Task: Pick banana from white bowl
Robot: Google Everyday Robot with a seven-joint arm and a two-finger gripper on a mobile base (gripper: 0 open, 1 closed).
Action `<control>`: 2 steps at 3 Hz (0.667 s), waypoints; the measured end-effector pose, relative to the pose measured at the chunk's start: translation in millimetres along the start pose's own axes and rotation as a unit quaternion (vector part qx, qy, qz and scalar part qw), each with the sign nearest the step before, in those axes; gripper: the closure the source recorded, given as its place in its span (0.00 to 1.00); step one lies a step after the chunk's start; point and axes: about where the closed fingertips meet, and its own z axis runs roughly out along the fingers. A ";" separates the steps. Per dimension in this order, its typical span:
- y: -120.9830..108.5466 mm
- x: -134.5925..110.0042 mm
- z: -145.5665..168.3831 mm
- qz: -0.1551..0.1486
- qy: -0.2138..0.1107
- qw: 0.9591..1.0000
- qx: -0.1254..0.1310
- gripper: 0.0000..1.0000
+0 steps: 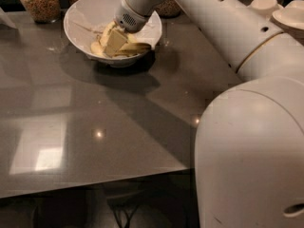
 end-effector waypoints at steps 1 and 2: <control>-0.5 -1.6 -2.5 0.000 0.000 1.000 0.000 0.32; -2.1 0.1 -4.0 0.002 0.005 1.000 0.002 0.34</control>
Offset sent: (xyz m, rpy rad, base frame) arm 0.0091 -0.0287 -0.0137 -0.0879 -0.0055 -0.0570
